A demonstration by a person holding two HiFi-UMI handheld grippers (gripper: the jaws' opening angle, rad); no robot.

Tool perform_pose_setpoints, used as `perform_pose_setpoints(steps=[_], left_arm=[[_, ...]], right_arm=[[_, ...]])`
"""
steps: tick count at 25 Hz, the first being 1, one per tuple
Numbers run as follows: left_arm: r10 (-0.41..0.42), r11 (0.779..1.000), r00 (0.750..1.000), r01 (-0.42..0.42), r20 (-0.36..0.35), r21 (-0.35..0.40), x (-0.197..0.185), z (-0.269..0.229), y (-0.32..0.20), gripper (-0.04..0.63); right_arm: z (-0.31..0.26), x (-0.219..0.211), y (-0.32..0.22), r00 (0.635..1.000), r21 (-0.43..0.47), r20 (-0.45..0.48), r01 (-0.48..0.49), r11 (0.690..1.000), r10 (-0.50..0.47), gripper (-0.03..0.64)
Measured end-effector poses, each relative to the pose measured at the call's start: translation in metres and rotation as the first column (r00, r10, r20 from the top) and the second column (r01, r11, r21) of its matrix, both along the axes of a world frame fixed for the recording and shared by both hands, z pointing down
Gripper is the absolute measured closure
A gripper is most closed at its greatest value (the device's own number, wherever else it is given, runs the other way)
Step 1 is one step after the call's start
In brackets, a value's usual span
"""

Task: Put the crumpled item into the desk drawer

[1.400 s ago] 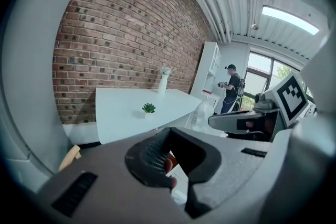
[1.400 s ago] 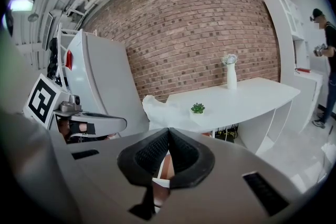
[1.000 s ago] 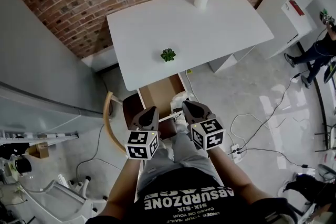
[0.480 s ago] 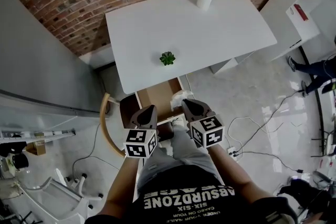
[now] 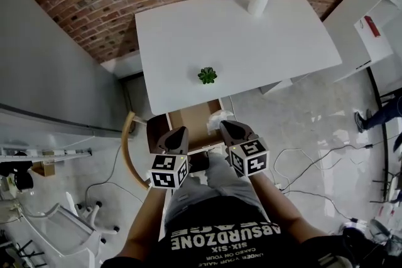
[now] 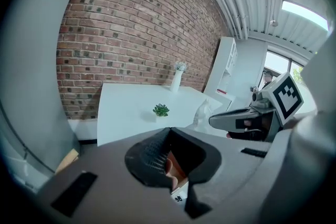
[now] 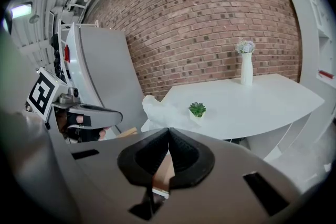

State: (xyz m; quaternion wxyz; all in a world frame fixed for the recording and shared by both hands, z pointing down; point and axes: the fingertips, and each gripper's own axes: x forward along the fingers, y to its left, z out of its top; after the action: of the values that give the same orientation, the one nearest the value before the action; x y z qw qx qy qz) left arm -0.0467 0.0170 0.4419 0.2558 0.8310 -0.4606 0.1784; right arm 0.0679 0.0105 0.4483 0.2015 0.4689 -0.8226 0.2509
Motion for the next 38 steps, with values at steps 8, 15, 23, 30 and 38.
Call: perform_pose_setpoints(steps=[8,15,23,30,38], left_arm=[[-0.037,0.999,0.999,0.038,0.027,-0.027,0.0,0.011,-0.006,0.589],[-0.06,0.997,0.998,0.062,0.036,-0.044,0.006,0.019,-0.006,0.589],[-0.086,0.994,0.995,0.088,0.042,-0.06,0.015,0.028,-0.01,0.589],[-0.113,0.991,0.992,0.116,0.051,-0.07,0.015,0.036,-0.012,0.589],[-0.157,0.983,0.986,0.161,0.055,-0.092,0.009,0.046,-0.013,0.589]], right_arm=[[0.019,-0.002,-0.011,0.998,-0.038,0.003,0.064,0.997,-0.064,0.618],[0.033,-0.001,-0.016,0.994,-0.064,0.001,0.106,0.992,-0.107,0.618],[0.051,0.007,-0.022,0.99,-0.096,-0.016,0.141,0.985,-0.143,0.618],[0.068,0.006,-0.026,0.982,-0.128,-0.029,0.182,0.975,-0.187,0.618],[0.084,-0.002,-0.029,0.968,-0.161,-0.039,0.24,0.957,-0.249,0.618]])
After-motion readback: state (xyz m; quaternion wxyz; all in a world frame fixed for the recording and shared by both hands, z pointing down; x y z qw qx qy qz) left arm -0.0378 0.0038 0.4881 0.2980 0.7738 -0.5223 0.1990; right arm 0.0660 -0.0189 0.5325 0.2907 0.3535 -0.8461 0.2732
